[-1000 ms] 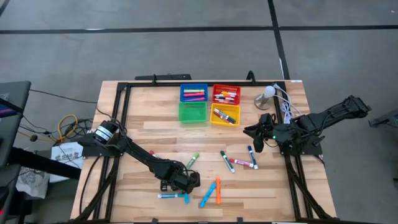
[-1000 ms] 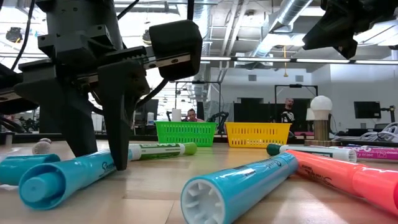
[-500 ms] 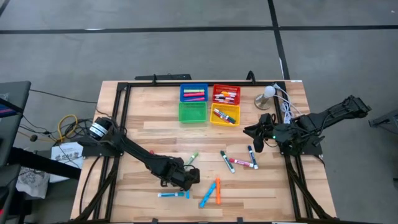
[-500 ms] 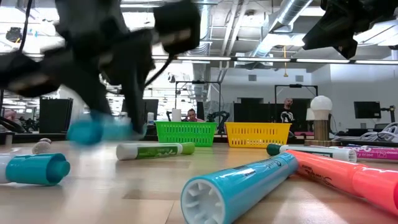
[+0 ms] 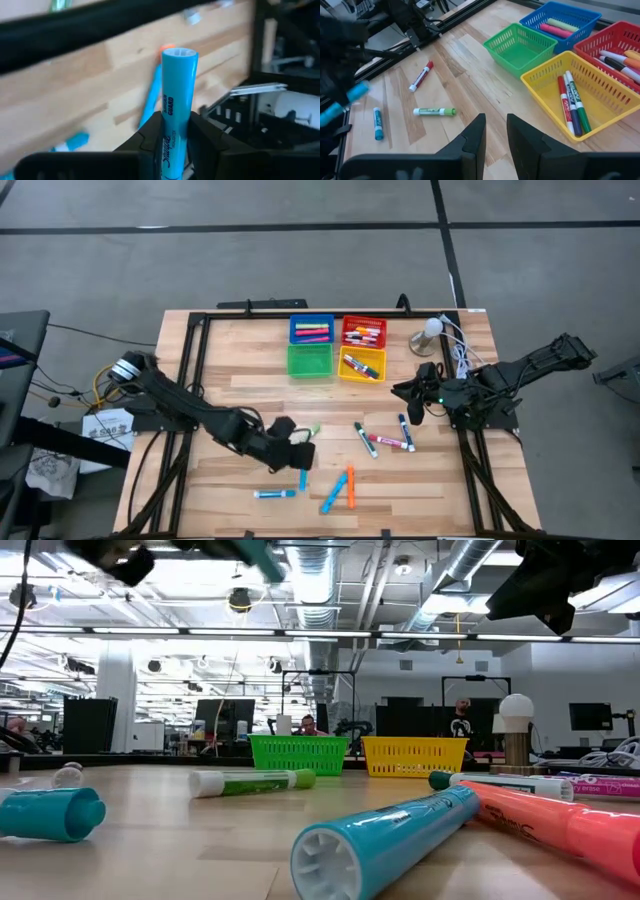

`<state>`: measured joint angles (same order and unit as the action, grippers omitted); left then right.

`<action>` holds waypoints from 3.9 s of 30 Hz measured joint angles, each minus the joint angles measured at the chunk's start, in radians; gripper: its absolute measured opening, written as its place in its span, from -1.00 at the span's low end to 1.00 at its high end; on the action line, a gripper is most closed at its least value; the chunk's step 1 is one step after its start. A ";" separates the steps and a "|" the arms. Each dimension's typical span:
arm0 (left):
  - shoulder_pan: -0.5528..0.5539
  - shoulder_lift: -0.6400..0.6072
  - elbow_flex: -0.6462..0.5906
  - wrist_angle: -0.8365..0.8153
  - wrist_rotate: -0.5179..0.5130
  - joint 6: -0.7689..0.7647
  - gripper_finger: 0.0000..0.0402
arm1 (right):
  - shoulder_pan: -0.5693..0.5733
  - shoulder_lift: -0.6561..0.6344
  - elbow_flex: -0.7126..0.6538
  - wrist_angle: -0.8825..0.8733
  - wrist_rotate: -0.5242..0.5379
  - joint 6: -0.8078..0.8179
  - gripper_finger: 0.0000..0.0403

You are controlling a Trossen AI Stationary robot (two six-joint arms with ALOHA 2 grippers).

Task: Pick & Place Markers
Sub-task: Put the left blue highlighter into the blue bin

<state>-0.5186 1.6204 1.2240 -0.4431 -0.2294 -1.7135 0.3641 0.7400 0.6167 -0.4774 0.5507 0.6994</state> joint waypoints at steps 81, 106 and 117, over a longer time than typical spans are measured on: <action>1.074 0.151 0.201 0.120 0.256 1.892 -0.65 | 0.000 0.000 0.000 -0.001 -0.001 0.007 -0.67; 1.093 0.358 0.219 0.048 0.256 2.031 -0.65 | 0.000 0.000 0.000 0.000 -0.001 0.008 -0.67; 1.087 0.358 0.219 0.039 0.267 2.031 -0.64 | 0.000 0.000 0.000 0.000 -0.001 0.008 -0.67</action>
<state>0.5687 1.9785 1.4425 -0.4042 0.0376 0.3180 0.3640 0.7403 0.6167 -0.4778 0.5500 0.7071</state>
